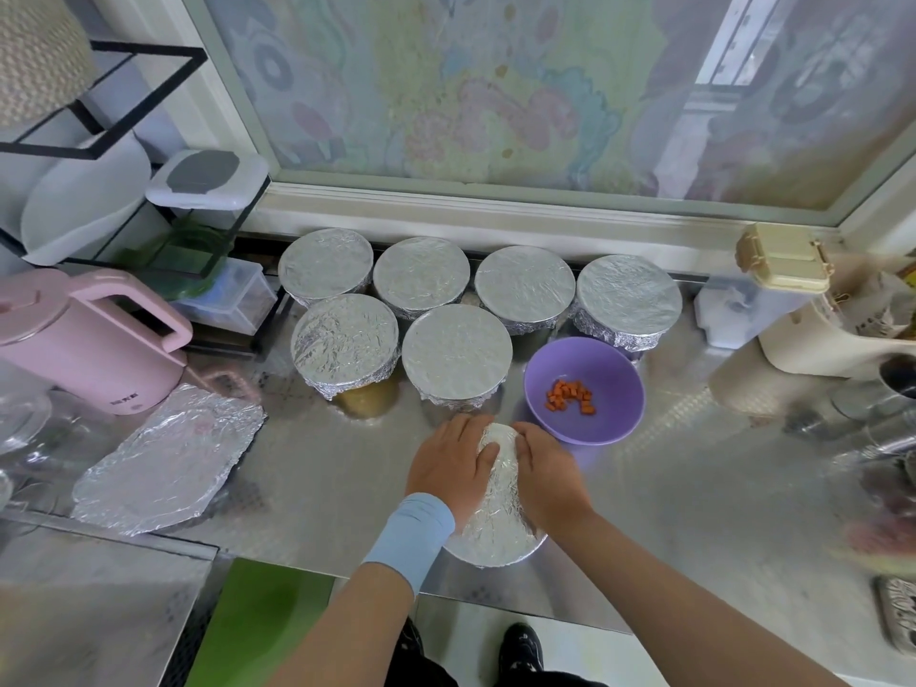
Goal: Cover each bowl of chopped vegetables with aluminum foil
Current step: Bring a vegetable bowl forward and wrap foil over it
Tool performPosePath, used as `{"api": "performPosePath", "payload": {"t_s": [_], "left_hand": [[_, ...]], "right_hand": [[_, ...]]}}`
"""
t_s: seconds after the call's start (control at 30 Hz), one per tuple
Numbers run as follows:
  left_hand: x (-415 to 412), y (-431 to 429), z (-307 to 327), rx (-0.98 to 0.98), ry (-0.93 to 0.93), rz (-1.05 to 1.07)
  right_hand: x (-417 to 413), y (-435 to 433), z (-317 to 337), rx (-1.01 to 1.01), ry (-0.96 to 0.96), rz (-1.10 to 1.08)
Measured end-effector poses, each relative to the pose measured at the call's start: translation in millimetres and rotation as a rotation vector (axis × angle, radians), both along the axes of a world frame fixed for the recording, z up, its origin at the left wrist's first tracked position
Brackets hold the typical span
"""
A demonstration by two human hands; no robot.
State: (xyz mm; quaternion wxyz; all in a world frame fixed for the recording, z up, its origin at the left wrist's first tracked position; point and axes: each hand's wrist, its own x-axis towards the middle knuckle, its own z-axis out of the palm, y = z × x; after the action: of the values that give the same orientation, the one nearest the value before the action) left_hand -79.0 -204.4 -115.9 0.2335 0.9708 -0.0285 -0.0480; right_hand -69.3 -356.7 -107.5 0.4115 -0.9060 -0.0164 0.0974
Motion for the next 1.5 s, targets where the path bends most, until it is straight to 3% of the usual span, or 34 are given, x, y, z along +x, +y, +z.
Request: {"api": "performPosePath", "payload": {"t_s": [0.13,0.4,1.0,1.07,1.27,1.5], "left_hand": [[-15.5,5.9,-1.7,0.034,0.019,0.066],[-26.8,13.0,-6.7,-0.051,0.016,0.114],[-25.0,8.8,-0.8,-0.072,0.038,0.156],[-25.8,10.8,-0.4,-0.133,0.055,0.169],[-42.8,16.4,2.7,-0.685,0.064,0.453],[-44.8,6.4,5.4,-0.636,0.027,0.492]], "right_hand": [[-9.8,-3.5,-6.2,-0.192,-0.087,0.161],[-15.9,-4.8,-12.1,-0.009,0.003,0.116],[-12.0,-6.4,-22.4,-0.026,0.012,0.101],[-10.3,-7.9,-21.6,-0.021,0.019,0.107],[-3.6,-5.6,-15.2,-0.066,0.024,0.194],[-4.4,-2.6,-19.0,-0.107,-0.028,0.204]]}}
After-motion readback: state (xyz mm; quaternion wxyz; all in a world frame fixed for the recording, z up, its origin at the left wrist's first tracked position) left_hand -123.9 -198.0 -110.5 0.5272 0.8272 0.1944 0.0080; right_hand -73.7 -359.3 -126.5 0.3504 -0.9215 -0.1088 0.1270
